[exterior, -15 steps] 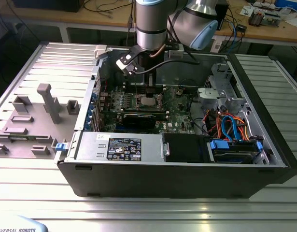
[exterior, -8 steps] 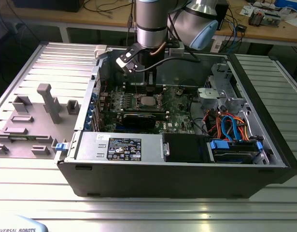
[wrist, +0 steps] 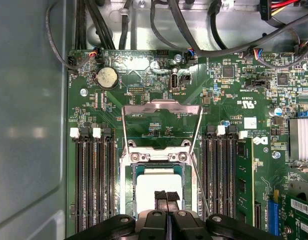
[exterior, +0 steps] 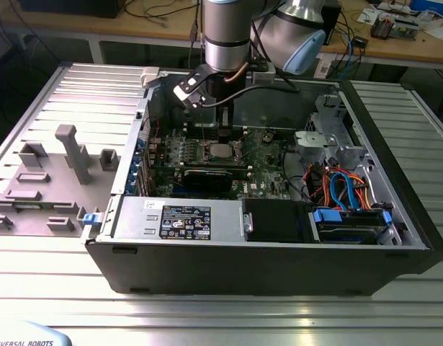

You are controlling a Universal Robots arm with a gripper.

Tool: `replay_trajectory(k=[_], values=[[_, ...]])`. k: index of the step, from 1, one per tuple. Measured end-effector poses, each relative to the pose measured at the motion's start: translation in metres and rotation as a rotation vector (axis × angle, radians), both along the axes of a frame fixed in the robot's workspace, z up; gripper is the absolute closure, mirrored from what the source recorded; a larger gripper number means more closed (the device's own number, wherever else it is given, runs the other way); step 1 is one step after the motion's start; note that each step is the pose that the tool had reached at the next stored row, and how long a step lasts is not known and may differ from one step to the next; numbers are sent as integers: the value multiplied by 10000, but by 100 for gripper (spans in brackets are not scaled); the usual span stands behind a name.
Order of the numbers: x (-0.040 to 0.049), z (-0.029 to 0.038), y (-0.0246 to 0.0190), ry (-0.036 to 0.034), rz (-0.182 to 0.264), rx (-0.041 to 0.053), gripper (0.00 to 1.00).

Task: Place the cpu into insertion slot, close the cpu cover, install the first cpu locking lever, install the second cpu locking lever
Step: 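Close the cpu cover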

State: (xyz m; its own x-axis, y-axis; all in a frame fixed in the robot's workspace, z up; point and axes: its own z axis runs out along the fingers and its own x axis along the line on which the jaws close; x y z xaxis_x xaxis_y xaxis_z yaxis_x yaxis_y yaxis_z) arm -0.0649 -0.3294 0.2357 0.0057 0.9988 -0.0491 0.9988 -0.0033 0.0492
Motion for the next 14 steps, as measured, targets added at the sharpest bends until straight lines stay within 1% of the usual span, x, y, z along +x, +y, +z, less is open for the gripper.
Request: replay_trajectory(k=[14], values=[[1,14,0,5,1,-4,89]])
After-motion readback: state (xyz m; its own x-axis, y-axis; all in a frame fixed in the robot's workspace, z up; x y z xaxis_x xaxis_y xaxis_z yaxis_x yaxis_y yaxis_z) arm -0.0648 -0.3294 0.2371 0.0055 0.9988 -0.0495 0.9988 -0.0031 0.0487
